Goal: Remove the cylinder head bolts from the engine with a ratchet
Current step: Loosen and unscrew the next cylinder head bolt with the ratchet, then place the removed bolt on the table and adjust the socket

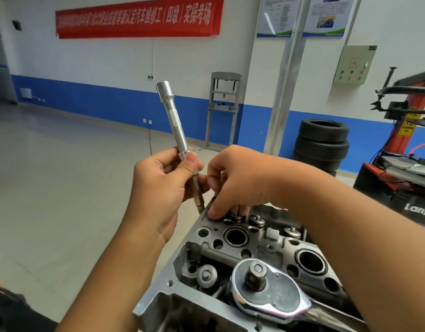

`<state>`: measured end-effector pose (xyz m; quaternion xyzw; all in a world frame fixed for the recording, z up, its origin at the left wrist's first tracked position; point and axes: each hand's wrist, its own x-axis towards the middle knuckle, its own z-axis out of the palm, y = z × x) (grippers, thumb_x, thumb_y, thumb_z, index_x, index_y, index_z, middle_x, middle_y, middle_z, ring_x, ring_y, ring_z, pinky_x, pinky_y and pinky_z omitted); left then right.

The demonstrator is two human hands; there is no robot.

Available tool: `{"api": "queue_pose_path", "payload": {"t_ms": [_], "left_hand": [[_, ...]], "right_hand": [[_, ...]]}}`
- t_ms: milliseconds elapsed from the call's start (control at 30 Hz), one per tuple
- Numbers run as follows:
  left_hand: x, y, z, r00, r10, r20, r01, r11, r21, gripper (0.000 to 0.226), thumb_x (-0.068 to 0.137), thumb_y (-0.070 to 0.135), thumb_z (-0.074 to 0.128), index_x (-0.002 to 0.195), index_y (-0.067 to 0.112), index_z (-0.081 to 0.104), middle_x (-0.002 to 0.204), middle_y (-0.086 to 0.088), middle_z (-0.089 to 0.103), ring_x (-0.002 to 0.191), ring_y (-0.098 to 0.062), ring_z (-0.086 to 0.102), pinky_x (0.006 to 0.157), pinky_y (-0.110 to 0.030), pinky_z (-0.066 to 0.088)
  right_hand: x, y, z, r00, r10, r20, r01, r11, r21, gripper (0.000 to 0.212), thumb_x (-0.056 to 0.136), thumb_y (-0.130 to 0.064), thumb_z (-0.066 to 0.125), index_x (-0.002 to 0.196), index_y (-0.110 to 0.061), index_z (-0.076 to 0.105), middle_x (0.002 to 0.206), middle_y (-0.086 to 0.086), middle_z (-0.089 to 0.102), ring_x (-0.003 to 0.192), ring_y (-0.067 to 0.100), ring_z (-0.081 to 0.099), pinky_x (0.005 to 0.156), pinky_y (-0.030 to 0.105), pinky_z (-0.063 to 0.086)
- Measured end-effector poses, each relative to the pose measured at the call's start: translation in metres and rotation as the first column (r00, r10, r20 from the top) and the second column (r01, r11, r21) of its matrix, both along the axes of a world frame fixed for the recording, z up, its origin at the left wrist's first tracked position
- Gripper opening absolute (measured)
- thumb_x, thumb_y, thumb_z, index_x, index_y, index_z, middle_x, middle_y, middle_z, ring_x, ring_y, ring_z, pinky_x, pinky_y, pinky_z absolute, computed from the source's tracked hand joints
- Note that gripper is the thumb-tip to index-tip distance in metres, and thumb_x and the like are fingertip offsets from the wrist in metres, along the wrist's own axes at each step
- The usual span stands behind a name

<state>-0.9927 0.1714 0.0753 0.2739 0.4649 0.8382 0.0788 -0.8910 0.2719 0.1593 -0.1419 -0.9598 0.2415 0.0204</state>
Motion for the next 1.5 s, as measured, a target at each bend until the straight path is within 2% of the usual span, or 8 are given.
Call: {"api": "queue_pose_path", "payload": {"t_ms": [333, 600, 733, 867, 967, 1067, 1167, 1500], "left_hand": [[0.010, -0.021, 0.010, 0.999, -0.036, 0.007, 0.036, 0.998, 0.057, 0.012, 0.090, 0.022, 0.069, 0.094, 0.015, 0.077, 0.080, -0.010, 0.075, 0.067, -0.025, 0.072, 0.065, -0.040, 0.063], [0.027, -0.052, 0.019, 0.985, -0.134, -0.111, 0.130, 0.990, -0.048, 0.011, 0.084, 0.028, 0.070, 0.084, 0.033, 0.081, 0.081, -0.012, 0.074, 0.066, -0.028, 0.073, 0.064, -0.041, 0.064], [0.037, -0.058, 0.017, 0.983, -0.174, -0.059, 0.170, 0.983, -0.072, 0.023, 0.097, 0.015, 0.068, 0.081, 0.026, 0.080, 0.076, -0.011, 0.073, 0.063, -0.026, 0.071, 0.061, -0.038, 0.063], [0.040, -0.060, 0.016, 0.977, -0.206, 0.052, 0.209, 0.976, -0.063, 0.014, 0.099, 0.015, 0.066, 0.089, 0.012, 0.075, 0.071, -0.007, 0.073, 0.062, -0.024, 0.071, 0.060, -0.038, 0.063], [0.035, -0.060, 0.015, 0.969, -0.211, 0.125, 0.224, 0.970, -0.098, 0.013, 0.101, 0.015, 0.065, 0.096, 0.004, 0.071, 0.068, -0.003, 0.072, 0.061, -0.023, 0.071, 0.059, -0.038, 0.063], [0.031, -0.063, 0.013, 0.963, -0.202, 0.180, 0.228, 0.965, -0.134, 0.015, 0.101, 0.015, 0.065, 0.095, 0.002, 0.069, 0.065, -0.005, 0.071, 0.059, -0.024, 0.072, 0.056, -0.038, 0.062], [0.028, -0.068, 0.014, 0.964, -0.184, 0.191, 0.216, 0.963, -0.164, 0.016, 0.101, 0.015, 0.065, 0.093, 0.002, 0.069, 0.065, -0.008, 0.071, 0.058, -0.024, 0.072, 0.055, -0.037, 0.062], [0.080, -0.070, 0.062, 0.966, -0.237, 0.107, 0.257, 0.931, -0.258, 0.016, 0.107, 0.016, 0.054, 0.104, 0.005, 0.065, 0.077, -0.012, 0.065, 0.050, -0.013, 0.060, 0.046, -0.025, 0.051]], "right_hand": [[0.014, 0.007, -0.003, 0.948, 0.125, -0.291, -0.148, 0.987, -0.056, 0.029, 0.084, -0.001, 0.082, 0.094, -0.015, 0.059, 0.079, 0.008, 0.072, 0.068, 0.032, 0.073, 0.065, 0.047, 0.065], [0.017, -0.002, 0.000, 0.940, 0.137, -0.312, -0.088, 0.982, 0.166, 0.030, 0.083, -0.007, 0.084, 0.099, -0.021, 0.063, 0.087, -0.003, 0.071, 0.073, 0.009, 0.070, 0.070, 0.031, 0.062], [0.019, -0.003, 0.002, 0.938, 0.141, -0.315, -0.073, 0.973, 0.219, 0.032, 0.083, -0.005, 0.084, 0.097, -0.022, 0.062, 0.082, -0.006, 0.070, 0.072, 0.006, 0.069, 0.066, 0.021, 0.057], [0.021, -0.002, -0.001, 0.931, 0.165, -0.326, -0.093, 0.970, 0.226, 0.038, 0.082, -0.001, 0.083, 0.090, -0.023, 0.054, 0.088, -0.007, 0.071, 0.077, 0.014, 0.072, 0.070, 0.031, 0.063], [0.029, -0.001, 0.016, 0.871, 0.137, -0.472, -0.104, 0.990, 0.096, 0.040, 0.086, 0.008, 0.075, 0.079, -0.023, 0.051, 0.090, 0.003, 0.075, 0.089, 0.024, 0.076, 0.071, 0.038, 0.065], [0.037, 0.008, 0.043, 0.642, -0.039, -0.766, -0.093, 0.987, -0.128, 0.040, 0.090, 0.008, 0.072, 0.078, -0.026, 0.055, 0.092, 0.016, 0.076, 0.090, 0.035, 0.076, 0.070, 0.036, 0.063], [0.037, 0.016, 0.053, 0.477, -0.286, -0.831, -0.050, 0.935, -0.350, 0.026, 0.092, 0.005, 0.070, 0.089, -0.015, 0.054, 0.097, 0.028, 0.073, 0.082, 0.037, 0.075, 0.072, 0.039, 0.062], [0.113, 0.001, 0.080, 0.532, -0.368, -0.763, 0.141, 0.927, -0.348, 0.016, 0.098, 0.004, 0.064, 0.092, -0.010, 0.057, 0.095, 0.029, 0.071, 0.070, 0.027, 0.072, 0.069, 0.043, 0.064]]}}
